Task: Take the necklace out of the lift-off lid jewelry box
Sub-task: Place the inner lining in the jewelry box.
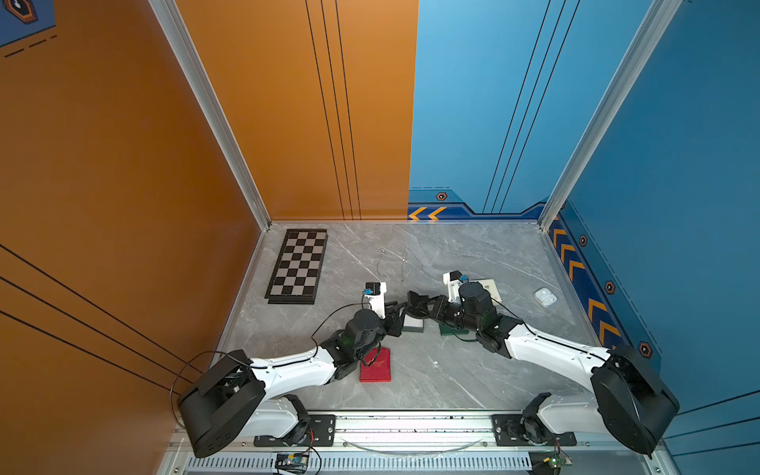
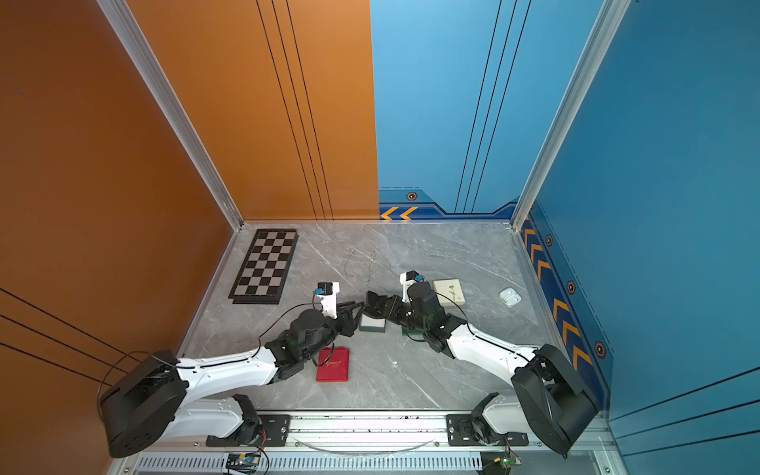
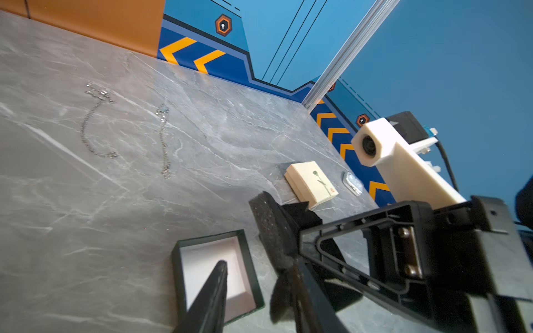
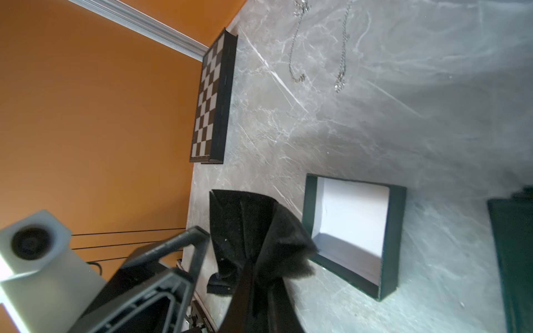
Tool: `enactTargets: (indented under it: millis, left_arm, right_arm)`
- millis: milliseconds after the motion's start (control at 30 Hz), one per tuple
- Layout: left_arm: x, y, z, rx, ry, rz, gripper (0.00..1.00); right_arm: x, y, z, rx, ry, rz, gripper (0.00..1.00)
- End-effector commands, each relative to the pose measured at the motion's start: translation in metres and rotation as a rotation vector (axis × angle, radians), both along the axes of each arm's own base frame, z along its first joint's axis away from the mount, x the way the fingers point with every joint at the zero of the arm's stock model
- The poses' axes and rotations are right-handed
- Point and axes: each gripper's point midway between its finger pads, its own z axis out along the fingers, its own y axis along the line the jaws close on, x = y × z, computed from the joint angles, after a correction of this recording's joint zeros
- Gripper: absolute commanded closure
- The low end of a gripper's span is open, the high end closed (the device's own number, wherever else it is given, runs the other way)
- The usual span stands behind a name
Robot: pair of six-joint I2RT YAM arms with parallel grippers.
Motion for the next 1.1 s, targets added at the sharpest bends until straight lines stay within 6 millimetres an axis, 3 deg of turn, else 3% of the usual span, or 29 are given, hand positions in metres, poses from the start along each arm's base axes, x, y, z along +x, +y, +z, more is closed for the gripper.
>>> enactTargets:
  millis: [0, 167, 300, 733, 1067]
  left_arm:
    - [0.001, 0.028, -0.009, 0.086, 0.016, 0.083, 0.58]
    - [-0.001, 0.047, -0.012, 0.178, 0.044, 0.126, 0.58]
    - [0.001, 0.051, -0.021, 0.267, 0.106, 0.129, 0.6]
    - [0.011, 0.023, -0.058, 0.382, 0.259, 0.05, 0.68]
    - [0.014, 0.008, -0.072, 0.395, 0.296, 0.007, 0.69]
  right_arm:
    - [0.004, -0.004, -0.014, -0.103, 0.006, -0.017, 0.9]
    - [0.011, 0.005, -0.027, -0.133, 0.021, -0.009, 0.91]
    - [0.018, 0.007, -0.037, -0.187, 0.023, -0.018, 0.91]
    - [0.023, 0.014, -0.064, -0.3, 0.102, 0.025, 0.92]
    - [0.022, 0.016, -0.081, -0.342, 0.142, 0.047, 0.92]
